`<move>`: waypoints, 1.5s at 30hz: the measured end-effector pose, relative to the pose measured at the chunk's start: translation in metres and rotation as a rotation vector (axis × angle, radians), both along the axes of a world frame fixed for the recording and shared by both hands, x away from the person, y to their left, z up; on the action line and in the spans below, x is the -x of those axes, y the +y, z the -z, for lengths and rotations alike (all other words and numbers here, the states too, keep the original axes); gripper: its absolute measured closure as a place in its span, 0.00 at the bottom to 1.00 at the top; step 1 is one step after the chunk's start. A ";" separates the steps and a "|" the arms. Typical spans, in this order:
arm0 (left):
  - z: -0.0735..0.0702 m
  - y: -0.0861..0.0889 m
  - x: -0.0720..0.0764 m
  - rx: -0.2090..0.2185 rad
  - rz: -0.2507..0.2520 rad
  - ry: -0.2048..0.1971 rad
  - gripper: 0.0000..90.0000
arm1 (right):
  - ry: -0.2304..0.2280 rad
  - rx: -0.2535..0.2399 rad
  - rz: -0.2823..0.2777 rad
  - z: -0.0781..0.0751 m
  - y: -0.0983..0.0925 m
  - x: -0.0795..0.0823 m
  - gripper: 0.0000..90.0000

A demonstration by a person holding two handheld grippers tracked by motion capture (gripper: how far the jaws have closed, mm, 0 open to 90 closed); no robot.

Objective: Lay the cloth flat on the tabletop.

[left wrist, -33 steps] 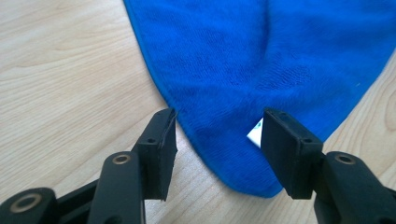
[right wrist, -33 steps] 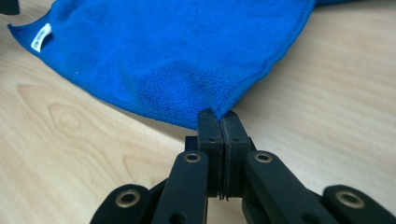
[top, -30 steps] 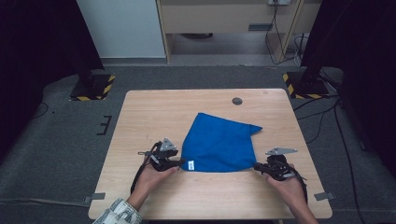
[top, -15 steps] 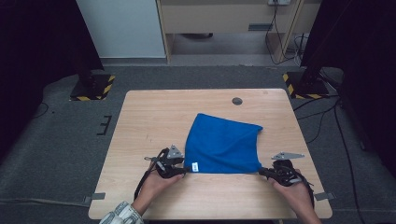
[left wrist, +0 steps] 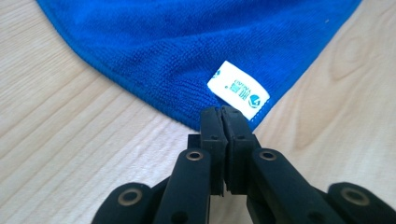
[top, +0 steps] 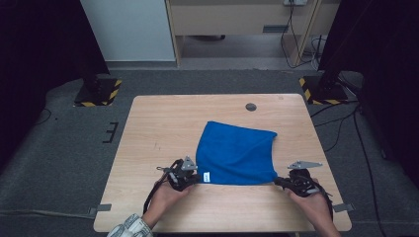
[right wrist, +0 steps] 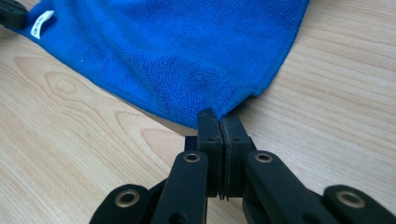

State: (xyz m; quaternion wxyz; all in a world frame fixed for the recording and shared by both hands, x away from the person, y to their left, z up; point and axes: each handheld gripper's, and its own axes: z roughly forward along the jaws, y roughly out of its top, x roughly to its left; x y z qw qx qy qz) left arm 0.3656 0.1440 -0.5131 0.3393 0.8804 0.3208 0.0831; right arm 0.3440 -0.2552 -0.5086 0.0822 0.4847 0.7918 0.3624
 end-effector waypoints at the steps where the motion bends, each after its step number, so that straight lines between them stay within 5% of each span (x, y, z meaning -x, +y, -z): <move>1: -0.003 0.000 0.002 0.006 0.001 -0.005 0.98 | -0.002 -0.002 0.004 -0.001 -0.002 0.001 0.99; 9: -0.012 -0.014 0.018 0.058 0.050 0.021 0.98 | 0.025 0.015 0.020 -0.003 -0.020 0.015 0.99; 19: -0.015 -0.010 0.030 0.039 0.058 0.035 0.99 | 0.054 0.017 0.007 -0.001 -0.022 0.017 0.99; 26: -0.010 -0.025 0.034 0.026 0.095 0.047 0.99 | 0.077 0.043 0.033 -0.002 -0.033 0.026 0.98; 31: -0.012 -0.017 0.033 0.048 0.070 0.036 0.96 | 0.058 0.057 0.031 -0.002 -0.035 0.029 0.83; 37: -0.014 -0.005 0.030 0.094 0.007 -0.004 0.66 | -0.025 0.045 0.052 -0.010 -0.037 0.029 0.48; 41: -0.015 -0.003 0.028 0.109 -0.012 -0.028 0.44 | -0.084 0.048 0.054 -0.011 -0.034 0.024 0.37; 45: -0.015 0.001 0.021 0.122 -0.031 -0.050 0.34 | -0.113 0.040 0.056 -0.010 -0.029 0.016 0.29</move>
